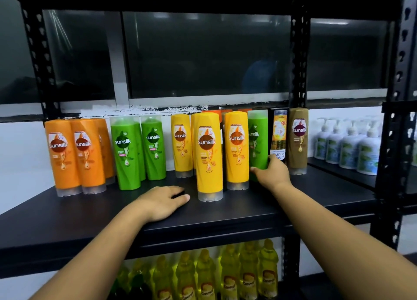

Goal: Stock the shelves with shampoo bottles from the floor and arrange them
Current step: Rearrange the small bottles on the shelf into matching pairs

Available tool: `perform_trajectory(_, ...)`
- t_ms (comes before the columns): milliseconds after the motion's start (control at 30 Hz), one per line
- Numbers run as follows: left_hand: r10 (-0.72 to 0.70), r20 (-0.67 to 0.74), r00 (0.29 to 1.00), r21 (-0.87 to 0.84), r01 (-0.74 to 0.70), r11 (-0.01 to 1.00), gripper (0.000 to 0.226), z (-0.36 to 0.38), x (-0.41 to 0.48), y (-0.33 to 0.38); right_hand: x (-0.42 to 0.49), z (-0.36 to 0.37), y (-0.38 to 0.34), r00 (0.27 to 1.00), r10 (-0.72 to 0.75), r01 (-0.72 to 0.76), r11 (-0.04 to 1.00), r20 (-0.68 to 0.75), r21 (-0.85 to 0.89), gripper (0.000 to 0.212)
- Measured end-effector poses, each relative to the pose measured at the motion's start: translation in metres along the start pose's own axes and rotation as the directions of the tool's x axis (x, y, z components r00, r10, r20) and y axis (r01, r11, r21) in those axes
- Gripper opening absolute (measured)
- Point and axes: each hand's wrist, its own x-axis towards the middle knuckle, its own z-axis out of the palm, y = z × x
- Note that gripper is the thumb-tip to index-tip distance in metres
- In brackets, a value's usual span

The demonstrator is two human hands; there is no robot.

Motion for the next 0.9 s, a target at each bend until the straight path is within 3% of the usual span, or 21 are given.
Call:
perform_trajectory(233, -0.011, -0.003, 1.0, 0.006, 0.011, 1.0, 0.063, -0.001, -0.001, 0.0, -0.023, -0.024, 0.0, 0.996, 0.056, -0.047, 0.991, 0.074, -0.123, 0.046)
perform_trajectory(533, -0.016, 0.004, 1.0, -0.001, 0.016, 1.0, 0.061, -0.003, -0.004, 0.004, -0.057, -0.044, -0.005, 0.997, -0.004, 0.001, 0.999, 0.076, 0.04, 0.062)
perform_trajectory(733, -0.008, -0.006, 1.0, 0.009, 0.008, 1.0, 0.057, -0.006, -0.009, 0.008, -0.062, -0.047, -0.012, 0.995, 0.015, -0.025, 0.996, 0.101, 0.091, 0.039)
perform_trajectory(900, -0.001, 0.004, 1.0, 0.022, 0.001, 1.0, 0.057, -0.008, -0.011, 0.011, -0.083, -0.05, -0.02, 0.987, -0.032, 0.022, 0.997, 0.157, 0.067, 0.043)
